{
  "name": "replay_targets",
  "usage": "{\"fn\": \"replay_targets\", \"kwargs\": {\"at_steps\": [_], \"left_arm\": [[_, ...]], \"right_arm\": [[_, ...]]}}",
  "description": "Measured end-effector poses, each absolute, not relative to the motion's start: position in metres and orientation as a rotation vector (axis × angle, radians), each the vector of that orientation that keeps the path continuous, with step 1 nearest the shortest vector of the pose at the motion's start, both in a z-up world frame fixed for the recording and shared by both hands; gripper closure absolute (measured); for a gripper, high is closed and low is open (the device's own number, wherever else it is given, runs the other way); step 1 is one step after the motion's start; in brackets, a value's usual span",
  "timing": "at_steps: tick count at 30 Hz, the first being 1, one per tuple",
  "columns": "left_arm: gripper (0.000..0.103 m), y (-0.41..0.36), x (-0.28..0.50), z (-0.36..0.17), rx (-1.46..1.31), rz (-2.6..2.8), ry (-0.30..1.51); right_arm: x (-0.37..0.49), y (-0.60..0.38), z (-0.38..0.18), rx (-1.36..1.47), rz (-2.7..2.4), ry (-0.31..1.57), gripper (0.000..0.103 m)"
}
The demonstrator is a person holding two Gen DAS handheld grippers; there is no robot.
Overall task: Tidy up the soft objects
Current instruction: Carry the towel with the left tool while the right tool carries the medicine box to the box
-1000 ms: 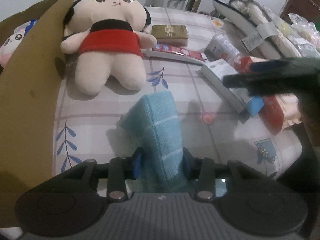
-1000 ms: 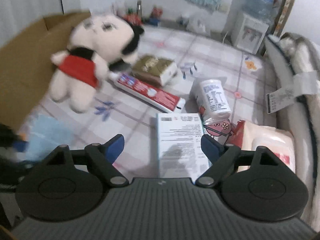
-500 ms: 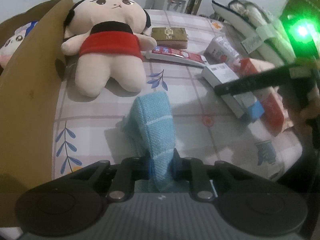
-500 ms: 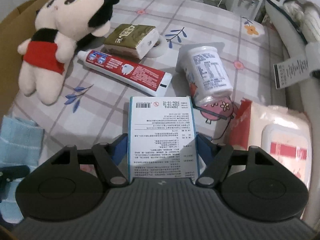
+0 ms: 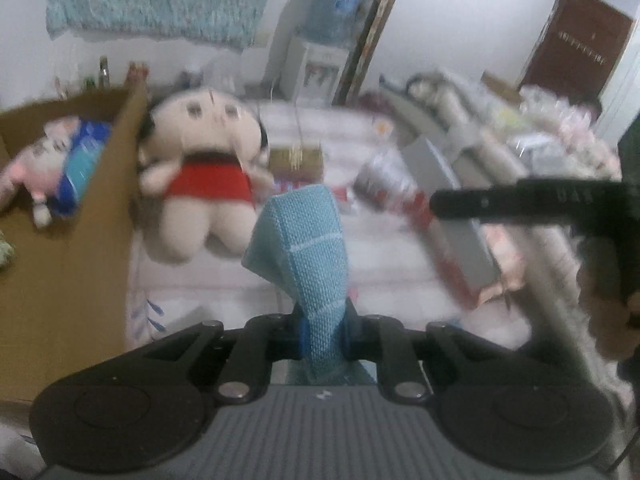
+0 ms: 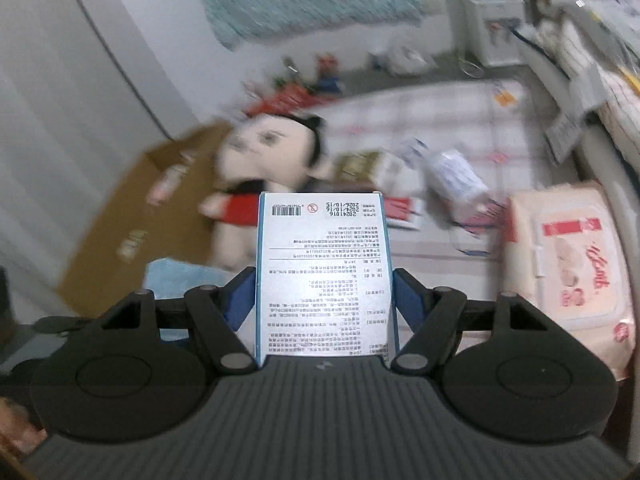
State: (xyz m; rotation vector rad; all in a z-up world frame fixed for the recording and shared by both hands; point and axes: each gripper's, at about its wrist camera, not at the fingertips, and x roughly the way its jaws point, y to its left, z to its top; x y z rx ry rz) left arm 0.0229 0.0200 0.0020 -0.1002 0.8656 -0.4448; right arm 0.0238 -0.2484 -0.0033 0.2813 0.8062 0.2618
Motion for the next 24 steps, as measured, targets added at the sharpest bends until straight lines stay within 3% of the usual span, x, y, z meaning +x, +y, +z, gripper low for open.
{"fn": "replay_targets", "kwargs": {"at_steps": [6, 11, 24], "left_arm": [[0.087, 0.064, 0.014, 0.058, -0.149, -0.371, 0.734], [0.087, 0.102, 0.025, 0.074, -0.158, -0.254, 0.717], [0.087, 0.217, 0.1, 0.077, -0.139, 0.041, 0.828]], "right_arm": [[0.01, -0.216, 0.041, 0.352, 0.427, 0.711, 0.031], [0.035, -0.179, 0.056, 0.395, 0.553, 0.681, 0.032], [0.147, -0.043, 0.048, 0.566, 0.798, 0.855, 0.031]]}}
